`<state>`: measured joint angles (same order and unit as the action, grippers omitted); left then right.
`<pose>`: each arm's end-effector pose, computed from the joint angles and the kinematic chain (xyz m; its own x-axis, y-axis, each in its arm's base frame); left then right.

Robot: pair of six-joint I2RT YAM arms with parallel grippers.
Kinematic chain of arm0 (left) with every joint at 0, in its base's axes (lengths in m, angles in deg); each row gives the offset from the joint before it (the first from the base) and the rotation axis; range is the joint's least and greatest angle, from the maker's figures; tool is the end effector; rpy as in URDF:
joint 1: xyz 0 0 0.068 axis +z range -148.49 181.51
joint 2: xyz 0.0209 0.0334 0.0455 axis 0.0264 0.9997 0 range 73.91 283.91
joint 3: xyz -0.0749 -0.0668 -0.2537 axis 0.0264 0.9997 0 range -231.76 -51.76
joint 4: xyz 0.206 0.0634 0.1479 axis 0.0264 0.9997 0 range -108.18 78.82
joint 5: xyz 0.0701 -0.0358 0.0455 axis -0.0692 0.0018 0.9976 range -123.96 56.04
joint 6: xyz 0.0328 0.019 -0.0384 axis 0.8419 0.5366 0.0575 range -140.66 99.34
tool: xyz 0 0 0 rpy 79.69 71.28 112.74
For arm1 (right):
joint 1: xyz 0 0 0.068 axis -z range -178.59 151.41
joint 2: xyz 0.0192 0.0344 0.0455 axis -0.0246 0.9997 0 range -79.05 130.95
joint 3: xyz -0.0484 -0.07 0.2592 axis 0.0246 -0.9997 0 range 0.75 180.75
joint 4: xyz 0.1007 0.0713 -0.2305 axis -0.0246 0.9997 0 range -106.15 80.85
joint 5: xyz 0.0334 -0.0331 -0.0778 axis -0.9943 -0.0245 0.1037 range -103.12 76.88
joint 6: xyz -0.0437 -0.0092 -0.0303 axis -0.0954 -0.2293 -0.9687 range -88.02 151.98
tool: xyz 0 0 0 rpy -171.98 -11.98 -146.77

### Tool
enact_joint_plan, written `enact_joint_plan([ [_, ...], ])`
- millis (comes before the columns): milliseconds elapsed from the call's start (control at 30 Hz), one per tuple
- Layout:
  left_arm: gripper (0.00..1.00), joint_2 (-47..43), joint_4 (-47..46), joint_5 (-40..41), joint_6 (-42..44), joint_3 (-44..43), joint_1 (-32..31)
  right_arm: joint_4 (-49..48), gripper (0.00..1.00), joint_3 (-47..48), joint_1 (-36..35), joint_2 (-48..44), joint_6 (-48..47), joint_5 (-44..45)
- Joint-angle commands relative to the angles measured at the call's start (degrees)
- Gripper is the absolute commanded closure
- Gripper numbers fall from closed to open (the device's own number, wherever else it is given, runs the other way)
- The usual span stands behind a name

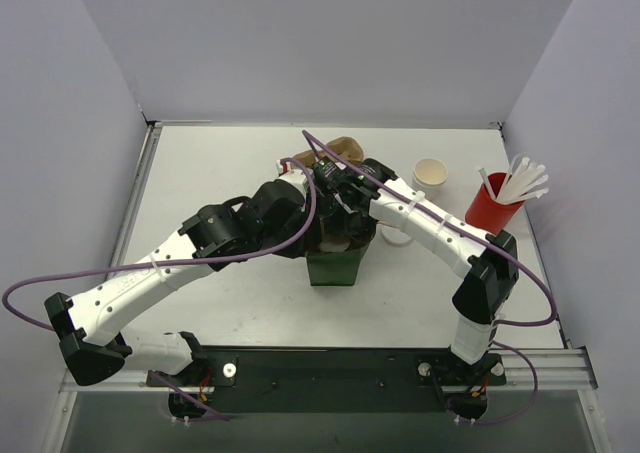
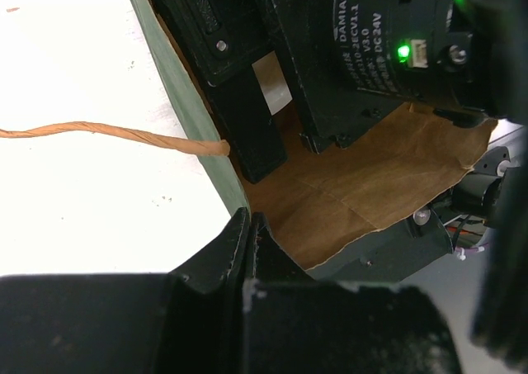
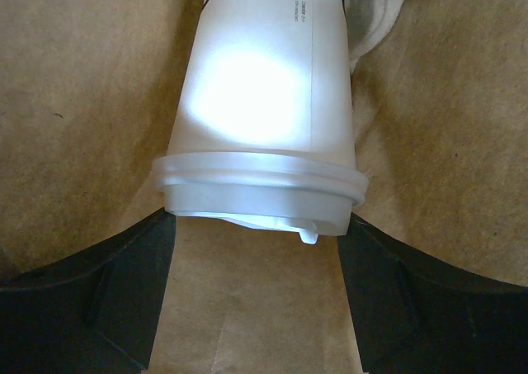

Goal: Pack the takeout coffee

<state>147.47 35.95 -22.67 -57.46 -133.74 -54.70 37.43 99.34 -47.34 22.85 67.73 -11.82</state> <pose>0.1475 -0.2078 0.3839 -0.7614 0.0816 -0.6431 0.3533 0.8840 -0.3061 0.2527 0.2869 0.3257 -0.8827 -0.1206 -0.4542 -0.2807 0.9104 0.3038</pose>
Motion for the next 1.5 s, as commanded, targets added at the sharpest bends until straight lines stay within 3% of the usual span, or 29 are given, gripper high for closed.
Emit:
enact_joint_plan([
  [0,1.0,-1.5,-2.6,-1.0,1.4,0.9,-0.3,1.3,0.39,-1.3,0.0,-0.7,0.3,2.0],
  [500,1.0,-2.3,-2.6,2.1,5.5,1.2,-0.2,0.6,0.39,0.7,-0.3,-1.2,0.8,2.0],
  [1467,1.0,4.3,3.7,9.3,0.3,-4.9,1.8,0.6,0.4,4.8,-1.6,-8.0,1.8,4.0],
])
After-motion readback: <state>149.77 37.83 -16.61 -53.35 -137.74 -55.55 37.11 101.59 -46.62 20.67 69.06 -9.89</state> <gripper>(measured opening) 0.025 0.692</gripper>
